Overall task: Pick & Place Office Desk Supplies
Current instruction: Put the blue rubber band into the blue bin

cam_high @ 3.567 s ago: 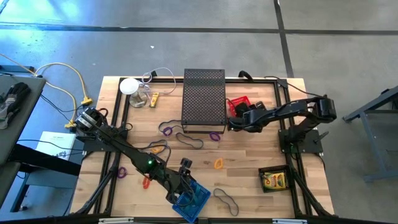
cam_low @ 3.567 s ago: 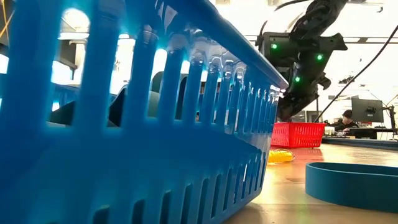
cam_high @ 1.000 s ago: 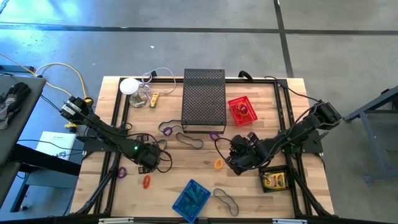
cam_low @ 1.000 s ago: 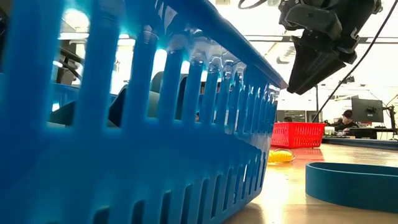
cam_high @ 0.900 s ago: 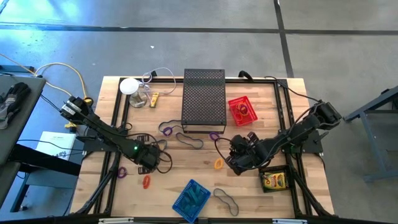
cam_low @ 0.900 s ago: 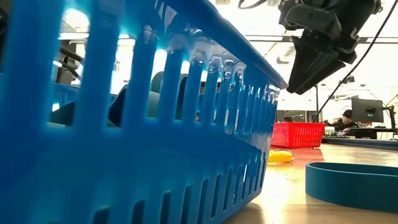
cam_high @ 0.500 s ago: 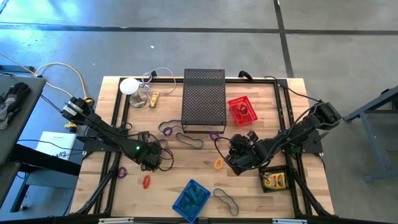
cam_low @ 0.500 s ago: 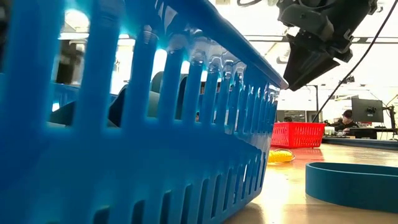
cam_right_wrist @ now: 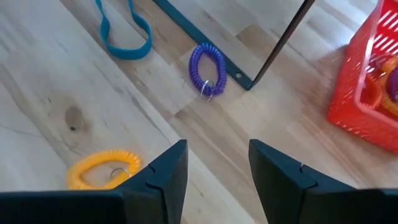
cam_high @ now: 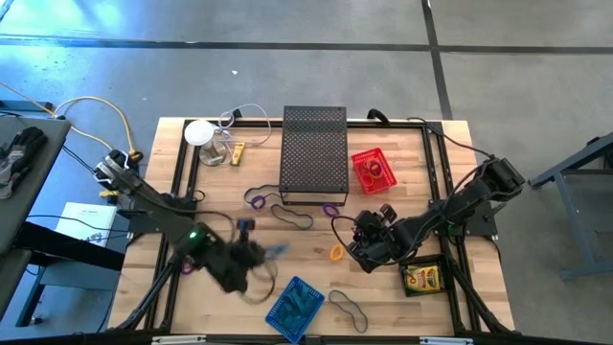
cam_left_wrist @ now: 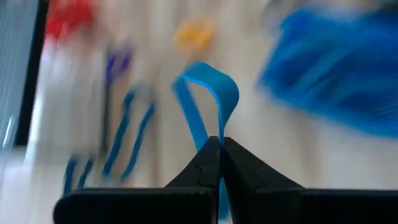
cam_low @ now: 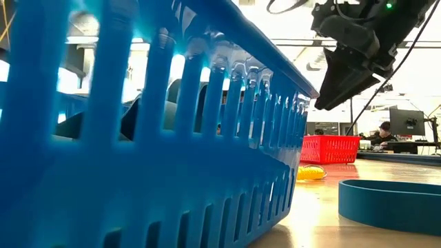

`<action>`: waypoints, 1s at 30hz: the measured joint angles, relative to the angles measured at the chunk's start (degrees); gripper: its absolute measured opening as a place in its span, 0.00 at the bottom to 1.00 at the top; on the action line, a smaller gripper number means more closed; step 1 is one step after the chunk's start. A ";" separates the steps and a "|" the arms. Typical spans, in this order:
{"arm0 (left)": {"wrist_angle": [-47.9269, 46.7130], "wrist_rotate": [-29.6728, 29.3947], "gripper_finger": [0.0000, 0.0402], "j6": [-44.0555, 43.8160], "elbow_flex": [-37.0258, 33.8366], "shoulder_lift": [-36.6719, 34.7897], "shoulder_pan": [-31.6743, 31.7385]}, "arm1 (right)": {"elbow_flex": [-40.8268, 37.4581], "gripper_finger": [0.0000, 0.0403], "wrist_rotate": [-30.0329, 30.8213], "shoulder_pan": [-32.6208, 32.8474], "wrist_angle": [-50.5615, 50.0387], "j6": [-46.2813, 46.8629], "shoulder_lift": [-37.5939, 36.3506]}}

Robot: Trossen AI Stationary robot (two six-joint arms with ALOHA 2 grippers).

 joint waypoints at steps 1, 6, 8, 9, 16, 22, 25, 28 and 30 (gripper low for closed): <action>3.42 0.05 0.00 2.91 0.64 0.00 -1.14 | -0.50 0.39 0.02 0.16 0.47 0.00 0.00; 21.63 0.54 0.00 15.28 1.08 0.23 -6.66 | -2.11 0.39 -0.40 0.50 3.28 0.09 0.00; 26.90 2.01 0.00 17.22 1.13 0.94 -8.00 | -2.30 0.39 -0.44 0.69 4.67 0.06 0.00; 28.47 3.37 0.00 17.30 1.13 1.47 -8.42 | -2.30 0.39 -0.45 0.87 4.96 0.06 0.00; 32.60 8.84 0.00 17.16 1.13 7.76 -7.31 | -2.30 0.39 -0.09 1.34 6.02 -0.57 0.00; 36.86 18.48 0.00 16.31 1.11 13.82 -3.27 | -2.30 0.39 -0.08 1.36 8.21 -1.40 0.00; 37.85 23.42 0.00 16.19 1.08 16.24 -1.30 | -2.30 0.39 -0.27 1.37 8.60 -1.40 0.00; 38.72 24.74 0.00 14.88 1.08 17.65 0.60 | -2.30 0.39 -0.56 1.70 9.00 -1.40 0.00; 38.99 26.23 0.00 13.96 1.08 18.32 1.61 | -2.30 0.39 -0.59 2.08 9.51 -1.40 0.00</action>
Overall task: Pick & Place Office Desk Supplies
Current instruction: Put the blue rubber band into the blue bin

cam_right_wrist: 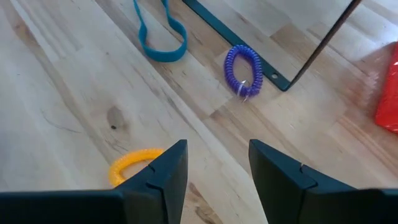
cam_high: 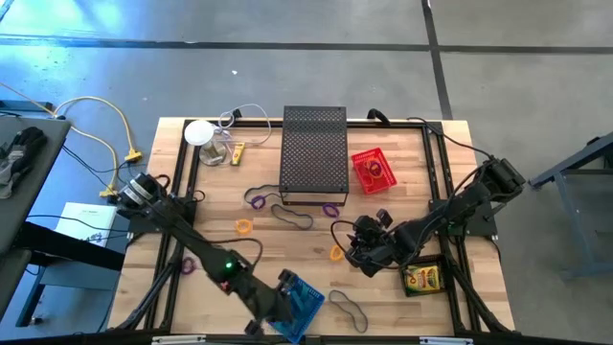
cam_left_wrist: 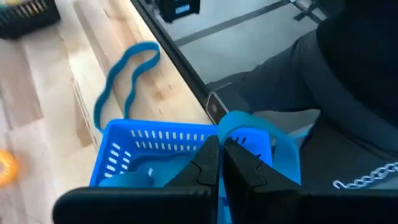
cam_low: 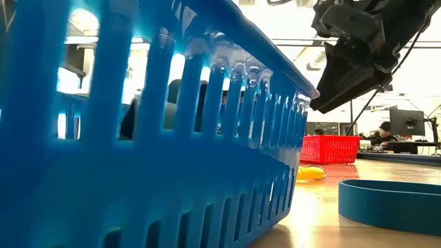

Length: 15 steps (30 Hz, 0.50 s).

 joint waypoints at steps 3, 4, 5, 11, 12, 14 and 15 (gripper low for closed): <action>0.42 3.76 0.00 -0.40 0.00 1.08 1.39 | 0.00 0.39 0.02 0.44 0.19 -0.02 0.00; 0.84 4.99 0.00 -0.43 0.00 1.53 1.75 | 0.00 0.39 0.02 0.53 0.20 -0.02 0.00; 1.09 5.97 0.00 -0.48 0.00 1.85 2.07 | 0.00 0.39 0.07 0.67 0.20 -0.02 0.00; 2.75 13.76 0.00 -0.48 0.00 5.06 5.00 | 0.00 0.39 0.45 0.77 0.20 -0.07 0.00; 3.25 15.24 0.00 -0.73 0.00 5.49 5.76 | 0.00 0.39 0.44 0.77 0.18 -0.07 0.00; 3.66 17.21 0.00 -2.14 0.00 6.21 7.17 | 0.00 0.39 0.44 0.77 0.18 -0.07 0.00; 4.21 17.58 0.00 -3.23 0.00 6.46 7.89 | 0.00 0.39 0.46 0.77 0.20 -0.07 0.00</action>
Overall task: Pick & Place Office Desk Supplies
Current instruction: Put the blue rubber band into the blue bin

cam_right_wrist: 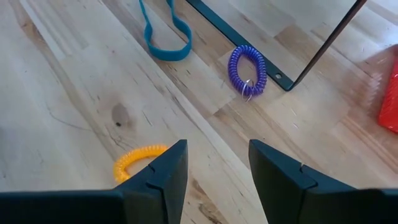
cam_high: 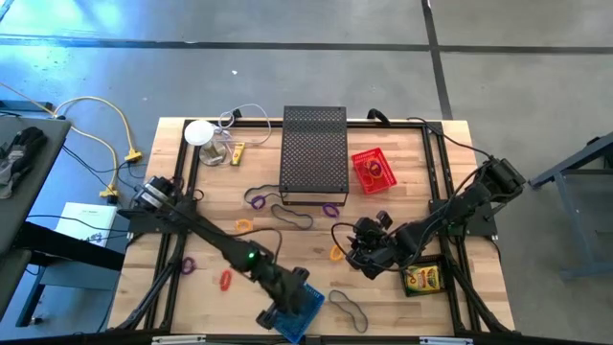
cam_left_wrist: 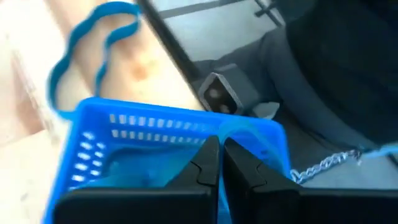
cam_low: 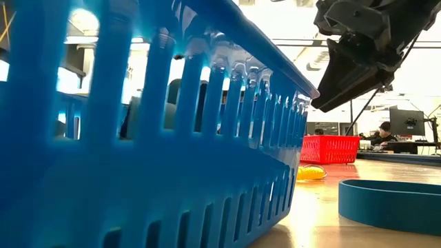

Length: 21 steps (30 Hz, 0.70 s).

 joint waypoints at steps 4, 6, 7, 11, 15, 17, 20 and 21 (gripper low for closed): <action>0.62 0.36 0.00 -3.70 0.00 1.35 2.27 | 0.00 0.39 -0.02 0.00 -0.02 0.00 0.00; 0.10 0.14 0.00 -4.78 0.00 1.73 3.10 | 0.00 0.39 -0.02 0.00 -0.02 0.00 0.00; -0.32 0.09 0.00 -4.85 0.00 1.73 3.42 | 0.00 0.39 -0.02 0.00 -0.02 -0.01 0.00; -3.40 -2.23 0.00 -5.33 0.02 1.70 4.28 | 0.00 0.39 0.16 0.00 -0.21 -0.65 0.00; -5.65 -3.08 0.00 -6.70 0.02 1.72 4.31 | 0.00 0.39 0.18 0.00 -0.15 -1.16 0.00; -5.85 -3.00 0.00 -7.36 0.02 2.27 4.29 | 0.00 0.39 0.18 0.00 -0.15 -1.38 0.00; -5.68 -2.04 0.00 -7.54 0.02 2.80 4.18 | 0.00 0.39 0.34 -0.07 -0.14 -1.42 0.00; -5.32 -1.46 0.00 -7.55 0.06 2.99 4.12 | 0.00 0.39 0.60 -0.11 -0.16 -1.44 0.00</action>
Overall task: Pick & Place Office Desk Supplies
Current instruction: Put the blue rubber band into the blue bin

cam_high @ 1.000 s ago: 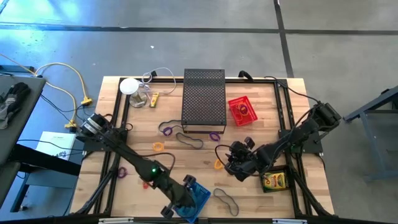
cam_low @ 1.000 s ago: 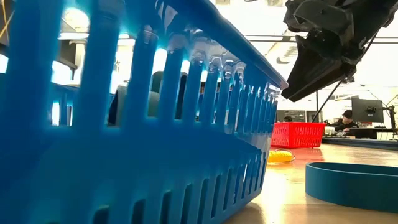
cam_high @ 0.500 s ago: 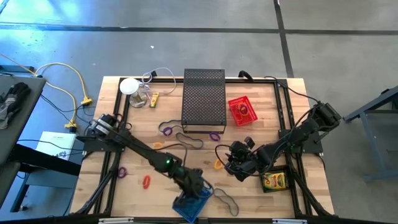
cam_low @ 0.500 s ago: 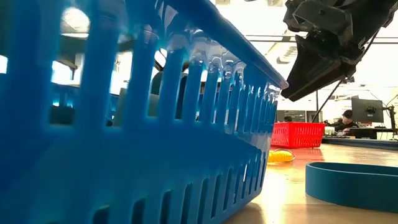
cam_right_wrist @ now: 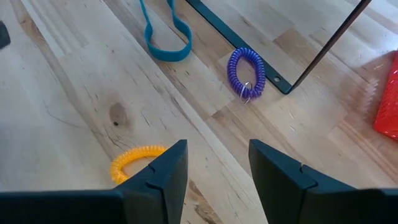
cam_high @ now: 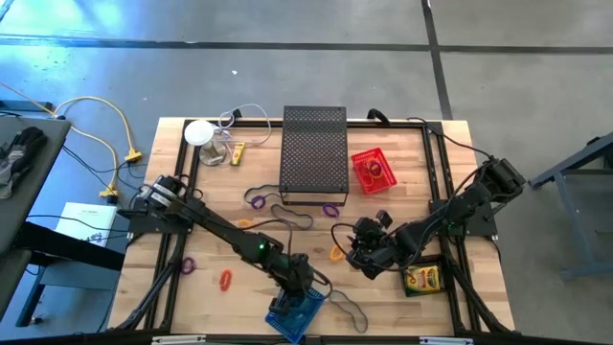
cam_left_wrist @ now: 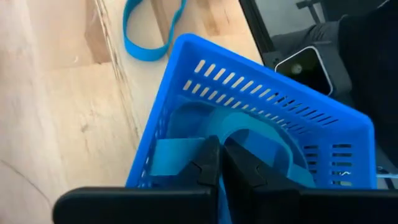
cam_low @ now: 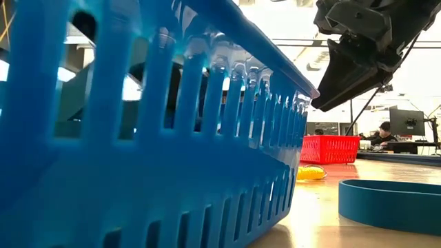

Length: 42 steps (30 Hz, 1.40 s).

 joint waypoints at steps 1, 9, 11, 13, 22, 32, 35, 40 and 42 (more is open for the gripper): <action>-0.12 0.32 0.00 0.00 0.01 0.23 -0.03 | 0.00 0.39 0.39 0.00 -0.01 0.00 0.00; -2.28 0.86 0.00 -3.15 -0.02 0.67 0.41 | 0.00 0.39 2.36 0.00 0.01 -0.11 0.00; -2.44 0.81 0.00 -3.15 -0.02 0.67 0.61 | 0.00 0.39 2.35 0.00 0.06 -0.11 0.00; -3.68 0.40 0.00 -3.03 -0.01 0.67 1.21 | 0.00 0.39 2.35 0.00 0.12 -0.11 0.00; -7.62 -3.28 0.00 -3.75 -0.01 0.67 3.12 | 0.00 0.39 2.14 0.00 0.14 -0.07 0.00; -8.73 -4.33 0.02 -0.98 -0.01 -0.85 2.85 | 0.00 0.39 2.13 0.00 0.11 -0.07 0.00; -10.16 -7.79 0.05 0.19 -0.01 -1.96 1.92 | -0.02 0.39 2.09 0.00 -0.06 -0.04 0.00; -11.29 -12.76 0.10 0.58 -0.01 -3.01 0.08 | 0.00 0.39 2.14 0.00 -0.07 -0.04 0.00; -10.44 -13.07 0.13 1.88 -0.01 -3.14 -0.44 | -0.02 0.39 2.19 0.00 -0.07 -0.04 0.00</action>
